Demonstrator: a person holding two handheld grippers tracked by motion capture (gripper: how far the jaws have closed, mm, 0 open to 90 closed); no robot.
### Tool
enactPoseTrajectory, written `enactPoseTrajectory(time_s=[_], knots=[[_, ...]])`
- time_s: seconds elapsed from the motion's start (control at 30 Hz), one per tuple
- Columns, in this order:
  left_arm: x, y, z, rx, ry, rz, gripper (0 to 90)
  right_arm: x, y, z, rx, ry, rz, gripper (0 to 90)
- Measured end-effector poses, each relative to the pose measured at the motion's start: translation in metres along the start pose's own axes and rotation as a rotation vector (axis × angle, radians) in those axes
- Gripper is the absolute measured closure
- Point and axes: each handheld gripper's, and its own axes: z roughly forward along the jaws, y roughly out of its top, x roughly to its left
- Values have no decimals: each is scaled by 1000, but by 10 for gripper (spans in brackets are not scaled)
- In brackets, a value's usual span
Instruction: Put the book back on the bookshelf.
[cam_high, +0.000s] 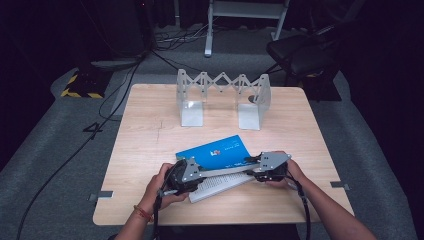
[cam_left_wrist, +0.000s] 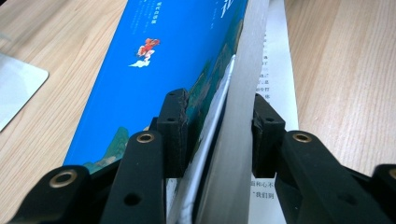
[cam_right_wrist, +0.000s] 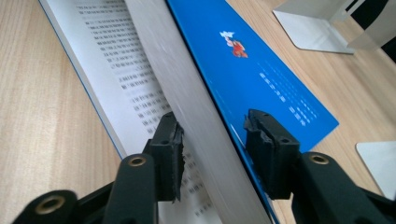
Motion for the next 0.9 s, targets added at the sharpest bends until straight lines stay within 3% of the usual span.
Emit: enactPoseTrajectory(time_s=[0.1,0.17,0.23,0.33,0.4,0.53,0.8,0.83,0.9], knots=[[4,-3,-1,-9,-11,-18,643,-5,-8,-2,-17,-6,15,577],[4,-3,0,-8,-12,-24,640,-2,-6,-3,-7,-19,-11,610],[5,-4,-1,-18,-9,-58,597,1,-4,-3,6,-37,-36,628],[3,-2,-4,-11,20,-83,513,2,-2,-4,2,-46,-12,633],[-2,2,-3,8,40,-78,465,3,0,-5,5,-47,-6,634],[-9,11,-4,3,58,-90,427,9,6,-5,17,-49,-11,645],[-22,24,8,122,159,-55,389,19,17,-4,56,-73,-30,650],[-22,22,10,147,167,-26,408,20,18,-4,59,-75,-35,650],[-20,17,12,153,141,9,508,23,20,-4,66,-80,-45,650]])
